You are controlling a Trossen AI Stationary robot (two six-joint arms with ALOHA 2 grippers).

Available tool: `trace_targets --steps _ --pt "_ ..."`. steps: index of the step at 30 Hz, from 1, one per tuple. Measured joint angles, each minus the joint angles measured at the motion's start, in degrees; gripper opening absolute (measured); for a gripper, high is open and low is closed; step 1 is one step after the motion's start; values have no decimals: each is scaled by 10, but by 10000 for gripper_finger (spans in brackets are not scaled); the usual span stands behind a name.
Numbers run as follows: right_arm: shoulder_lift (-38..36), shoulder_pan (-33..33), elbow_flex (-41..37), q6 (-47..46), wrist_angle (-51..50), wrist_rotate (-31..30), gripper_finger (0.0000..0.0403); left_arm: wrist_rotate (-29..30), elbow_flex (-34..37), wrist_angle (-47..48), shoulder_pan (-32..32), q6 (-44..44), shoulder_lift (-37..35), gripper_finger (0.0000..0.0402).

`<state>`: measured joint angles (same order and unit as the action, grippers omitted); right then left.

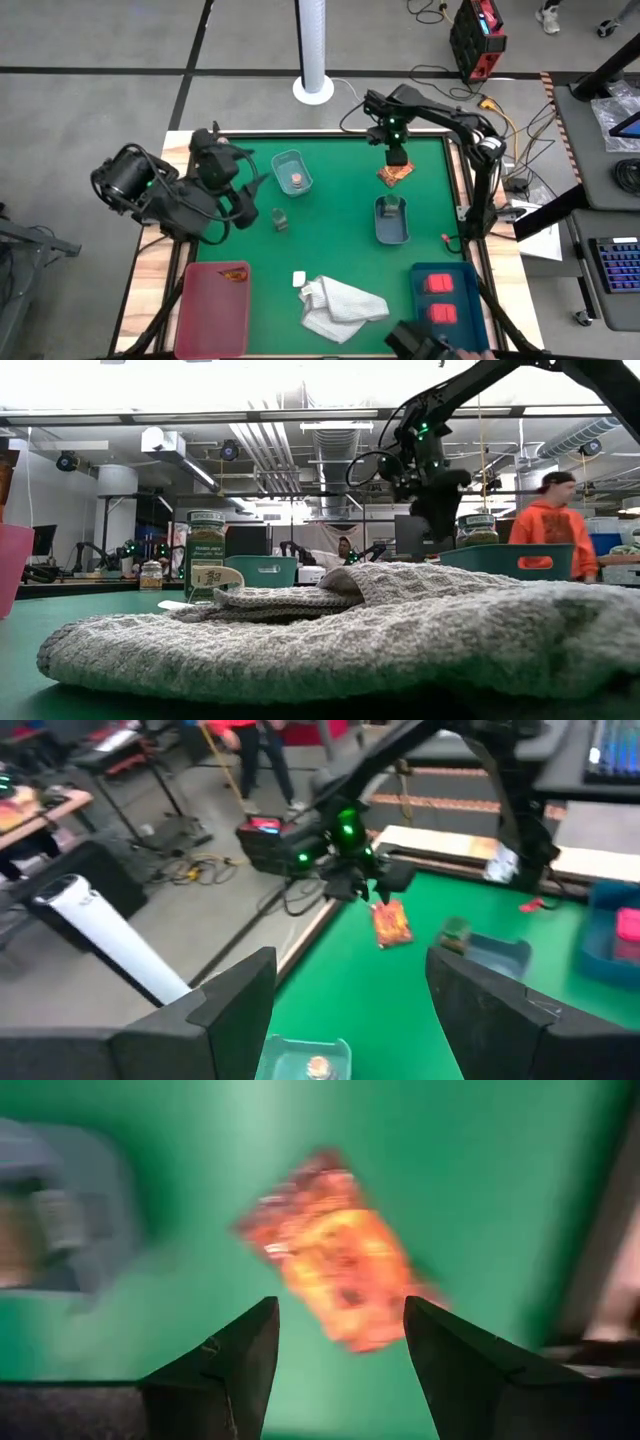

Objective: Sort spices by type
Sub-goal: Put the orange spice pack into the pink bin

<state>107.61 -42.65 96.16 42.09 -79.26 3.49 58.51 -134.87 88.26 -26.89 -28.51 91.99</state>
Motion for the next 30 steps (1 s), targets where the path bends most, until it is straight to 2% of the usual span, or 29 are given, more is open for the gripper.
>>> trace_targets --steps 3,13,19,24,30 --pt "1 0 -4 21 31 -31 205 18 0 12 0 -1 -7 242" --pt "-5 1 -105 36 73 -35 203 41 4 18 0 9 -12 242" --pt "-8 2 -164 49 184 -43 192 60 8 18 0 9 -12 242" --pt "-9 8 -204 99 222 -68 181 62 8 18 0 8 -12 242" --pt "-10 12 -232 105 252 -69 154 76 8 18 1 8 -12 242"
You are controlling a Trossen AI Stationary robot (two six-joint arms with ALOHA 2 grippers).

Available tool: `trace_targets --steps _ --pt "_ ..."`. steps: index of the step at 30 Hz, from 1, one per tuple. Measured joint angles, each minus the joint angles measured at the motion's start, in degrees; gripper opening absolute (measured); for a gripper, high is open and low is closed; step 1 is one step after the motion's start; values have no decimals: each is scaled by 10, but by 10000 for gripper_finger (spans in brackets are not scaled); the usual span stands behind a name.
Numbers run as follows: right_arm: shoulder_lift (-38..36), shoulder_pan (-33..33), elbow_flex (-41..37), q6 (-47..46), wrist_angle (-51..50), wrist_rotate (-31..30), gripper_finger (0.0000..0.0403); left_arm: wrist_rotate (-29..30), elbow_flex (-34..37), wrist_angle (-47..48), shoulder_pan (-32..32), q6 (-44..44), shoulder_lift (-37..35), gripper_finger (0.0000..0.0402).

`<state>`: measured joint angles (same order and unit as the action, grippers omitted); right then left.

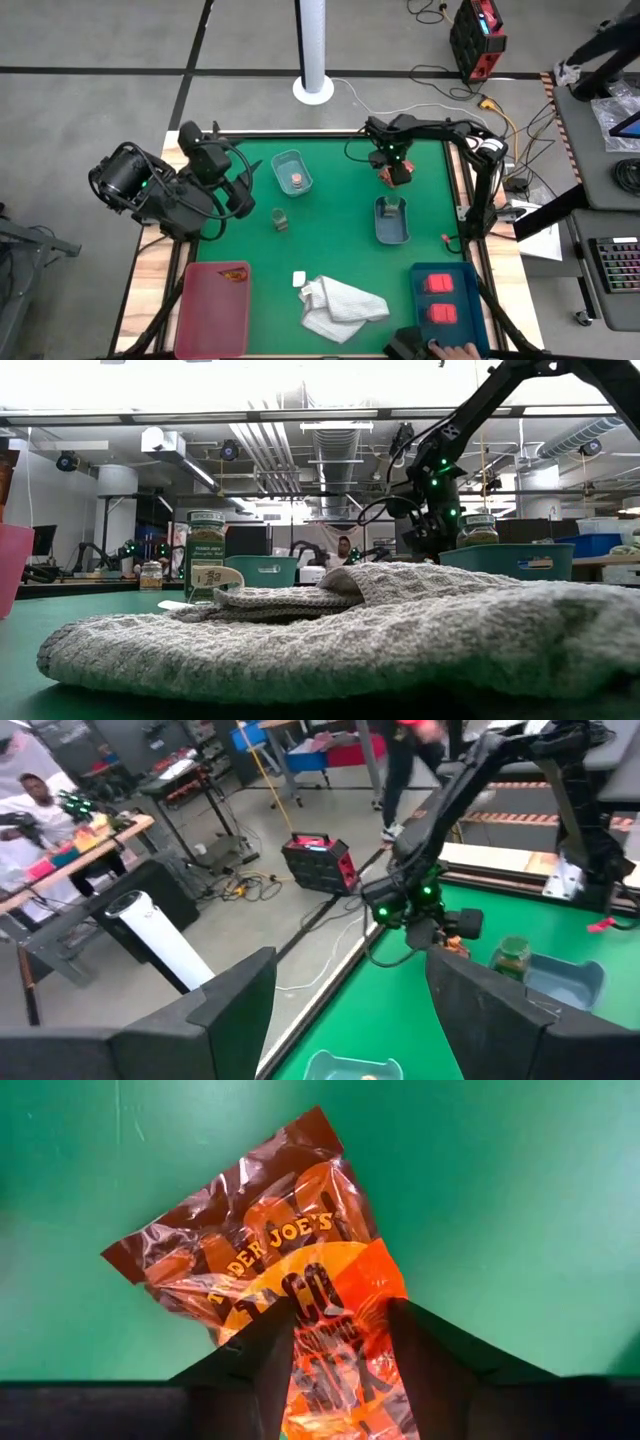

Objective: Sort spices by type
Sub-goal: Put the orange spice pack into the pink bin

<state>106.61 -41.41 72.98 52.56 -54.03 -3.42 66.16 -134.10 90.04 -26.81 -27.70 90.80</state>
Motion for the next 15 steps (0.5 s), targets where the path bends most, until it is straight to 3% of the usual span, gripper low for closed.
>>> trace_targets --steps 5,11,15 --pt "-2 2 -12 -1 11 0 111 9 0 0 2 2 0 242" --pt "-2 1 -19 -56 26 0 28 10 0 0 9 2 0 242" --pt "-3 1 0 -92 10 4 16 9 0 0 17 2 0 242"
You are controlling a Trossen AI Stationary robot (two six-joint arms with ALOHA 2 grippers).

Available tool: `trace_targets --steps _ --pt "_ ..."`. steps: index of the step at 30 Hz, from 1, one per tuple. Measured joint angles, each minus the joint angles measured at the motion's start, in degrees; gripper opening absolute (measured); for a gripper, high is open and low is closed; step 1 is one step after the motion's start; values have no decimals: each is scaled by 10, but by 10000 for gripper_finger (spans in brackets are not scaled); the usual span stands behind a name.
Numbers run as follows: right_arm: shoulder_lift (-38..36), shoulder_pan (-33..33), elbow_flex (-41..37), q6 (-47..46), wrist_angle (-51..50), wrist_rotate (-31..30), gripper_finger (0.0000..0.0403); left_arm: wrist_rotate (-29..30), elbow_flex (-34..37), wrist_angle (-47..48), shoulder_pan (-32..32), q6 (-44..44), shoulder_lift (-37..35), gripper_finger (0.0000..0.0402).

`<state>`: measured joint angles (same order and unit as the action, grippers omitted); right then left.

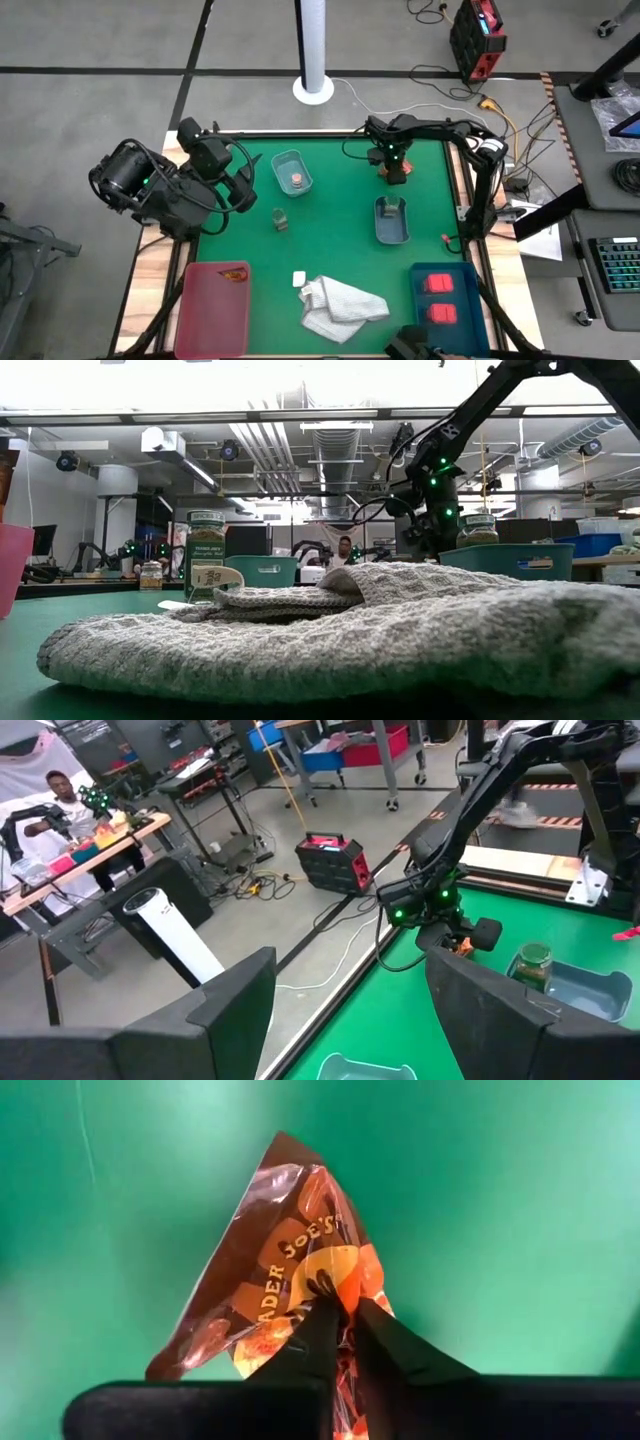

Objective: Sort spices by type
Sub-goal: Put the orange spice pack into the pink bin

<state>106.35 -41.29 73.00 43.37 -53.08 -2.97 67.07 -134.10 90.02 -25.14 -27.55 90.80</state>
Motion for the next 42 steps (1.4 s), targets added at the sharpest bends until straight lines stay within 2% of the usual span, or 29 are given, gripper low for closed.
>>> trace_targets --steps 7,10,12,16,20,22,24,29,31,35,39,42 --pt "-63 -3 61 -108 -45 22 13 -33 0 -3 22 -6 0 242" --pt "-109 -9 81 -182 -48 77 12 -70 0 -12 33 -5 0 242" --pt "-147 -14 93 -256 -35 136 12 -103 0 -19 40 3 0 242" --pt "-221 -14 88 -435 93 266 12 -125 7 -33 50 35 1 239" --pt "-285 27 67 -582 296 285 12 -133 10 -65 55 67 2 234" --pt "-303 56 57 -640 380 274 12 -160 18 -101 58 86 2 233" --pt "-314 96 55 -675 433 229 12 -190 40 -150 58 108 3 233" --pt "-322 211 56 -708 452 90 12 -198 128 -297 60 169 4 233" --pt "-322 253 56 -716 460 51 12 -182 172 -363 62 198 4 233" --pt "-323 322 56 -717 502 -1 12 -82 247 -445 62 242 5 232" --pt "-324 363 58 -701 510 -44 12 -71 288 -492 69 243 3 232" --pt "-323 378 59 -700 508 -57 12 -83 306 -534 69 251 3 233"
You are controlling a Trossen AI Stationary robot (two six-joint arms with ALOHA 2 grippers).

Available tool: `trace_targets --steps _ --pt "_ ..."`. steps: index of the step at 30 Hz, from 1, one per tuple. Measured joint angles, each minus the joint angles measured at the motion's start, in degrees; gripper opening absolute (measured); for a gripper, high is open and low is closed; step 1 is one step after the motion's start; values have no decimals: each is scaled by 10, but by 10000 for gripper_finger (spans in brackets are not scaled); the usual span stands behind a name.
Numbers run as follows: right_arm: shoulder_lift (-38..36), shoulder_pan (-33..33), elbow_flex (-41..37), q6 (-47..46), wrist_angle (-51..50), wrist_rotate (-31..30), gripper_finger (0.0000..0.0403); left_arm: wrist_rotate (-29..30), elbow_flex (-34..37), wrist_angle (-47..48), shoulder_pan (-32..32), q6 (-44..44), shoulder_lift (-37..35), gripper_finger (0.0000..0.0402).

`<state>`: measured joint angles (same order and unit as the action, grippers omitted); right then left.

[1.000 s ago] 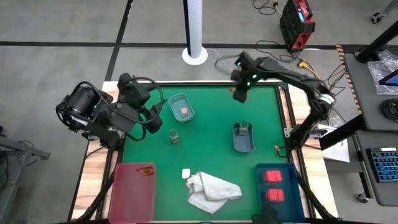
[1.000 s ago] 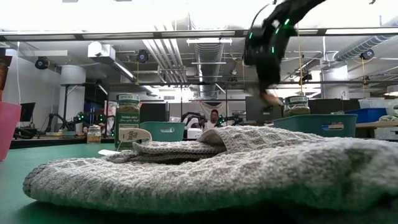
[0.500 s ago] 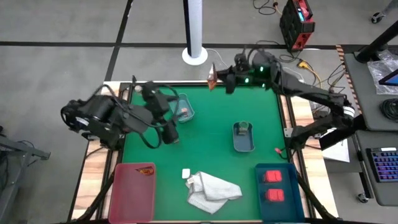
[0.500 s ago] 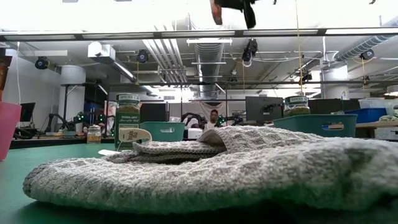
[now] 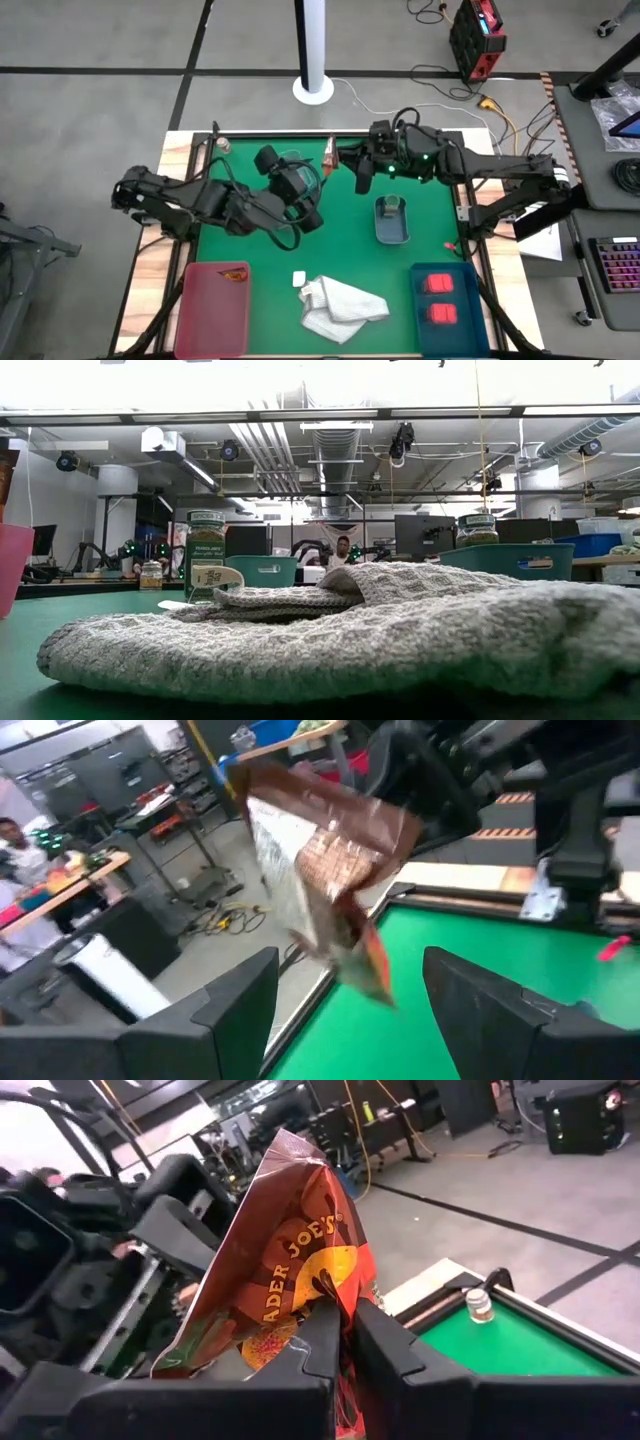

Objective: Sort spices by type
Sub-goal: Put the orange spice pack into the pink bin

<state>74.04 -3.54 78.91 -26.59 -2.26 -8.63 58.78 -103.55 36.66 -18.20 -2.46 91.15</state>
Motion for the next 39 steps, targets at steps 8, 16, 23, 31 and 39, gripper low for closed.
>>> trace_targets --steps 8,16,23,31,39 --pt "1 19 0 0 -3 -34 12 -28 -8 -33 11 -24 -1 233" --pt "1 19 0 -4 0 -35 12 -102 -6 -34 39 -30 0 233" --pt "1 21 0 -4 -4 -39 12 -123 -6 -41 64 -31 18 230" --pt "-5 22 0 4 -9 -35 12 -122 -6 -37 73 -29 24 118" --pt "-6 22 0 11 -16 -29 13 -114 -11 -32 72 -26 25 15"
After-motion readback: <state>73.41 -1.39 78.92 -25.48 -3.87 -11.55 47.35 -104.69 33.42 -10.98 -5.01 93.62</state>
